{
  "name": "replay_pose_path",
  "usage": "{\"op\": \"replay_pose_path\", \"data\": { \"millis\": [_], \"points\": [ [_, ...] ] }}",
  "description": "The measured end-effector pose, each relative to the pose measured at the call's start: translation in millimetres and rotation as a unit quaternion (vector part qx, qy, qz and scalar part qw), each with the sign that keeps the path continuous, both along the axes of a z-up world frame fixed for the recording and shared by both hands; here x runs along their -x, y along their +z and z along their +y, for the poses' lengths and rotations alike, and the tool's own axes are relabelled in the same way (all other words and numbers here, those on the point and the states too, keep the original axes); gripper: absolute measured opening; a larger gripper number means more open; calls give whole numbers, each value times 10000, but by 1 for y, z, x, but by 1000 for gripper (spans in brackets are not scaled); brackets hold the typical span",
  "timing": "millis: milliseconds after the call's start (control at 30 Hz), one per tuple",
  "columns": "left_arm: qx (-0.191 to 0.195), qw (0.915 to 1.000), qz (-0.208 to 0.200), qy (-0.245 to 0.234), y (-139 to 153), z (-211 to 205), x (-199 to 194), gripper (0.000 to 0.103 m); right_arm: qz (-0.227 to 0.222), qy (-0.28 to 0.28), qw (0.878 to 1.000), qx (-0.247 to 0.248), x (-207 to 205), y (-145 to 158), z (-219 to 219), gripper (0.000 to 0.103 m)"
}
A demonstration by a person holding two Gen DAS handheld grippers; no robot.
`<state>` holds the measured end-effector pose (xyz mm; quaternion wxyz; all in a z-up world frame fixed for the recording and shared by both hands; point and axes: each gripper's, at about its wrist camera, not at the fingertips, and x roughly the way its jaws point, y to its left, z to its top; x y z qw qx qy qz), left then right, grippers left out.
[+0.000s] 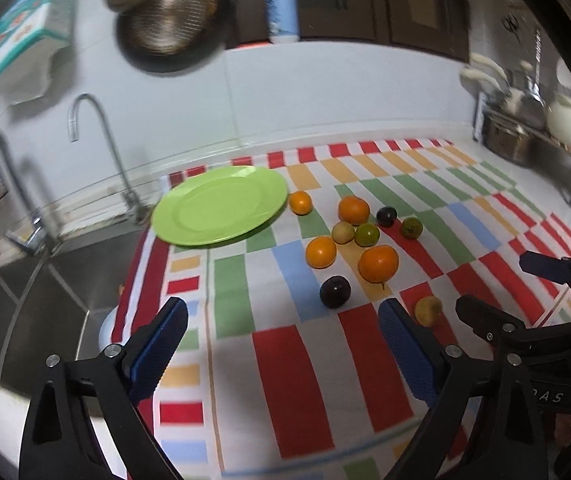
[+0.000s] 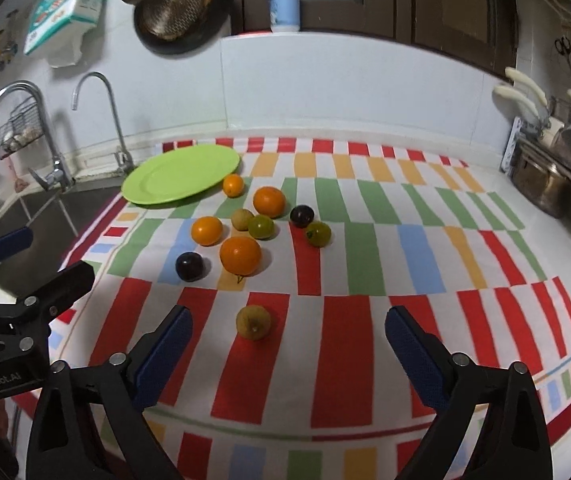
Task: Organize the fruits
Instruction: 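Reach the left tool to the dark plum while the right tool reaches the brown fruit, then grasp the dark plum with the left tool while the right tool grasps the brown fruit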
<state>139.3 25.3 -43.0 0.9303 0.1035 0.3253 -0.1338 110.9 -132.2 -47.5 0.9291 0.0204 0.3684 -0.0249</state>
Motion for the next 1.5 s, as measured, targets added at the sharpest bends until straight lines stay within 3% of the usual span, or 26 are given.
{"op": "replay_pose_path", "data": {
  "millis": [200,367,800,1033,1200,1500],
  "points": [
    [-174,9974,206,-672,-17,-7,-28,87,432,-192,9989,-77,-18,-17,5,81],
    [-261,9898,427,-1334,-33,-17,-48,78,755,-262,9965,-226,-27,-31,9,69],
    [-272,9736,919,-2072,-66,-39,-77,45,1081,-268,9930,-389,-39,-51,15,42],
    [-152,9706,1090,-2139,-72,-39,-80,30,1040,-200,9935,-421,-46,-52,18,29],
    [-85,9704,1082,-2157,-72,-40,-80,28,1013,-146,9939,-420,-46,-50,19,29],
    [201,9837,979,-1497,-52,-38,-68,28,709,525,9953,-401,-55,-29,14,29]
  ]
}}
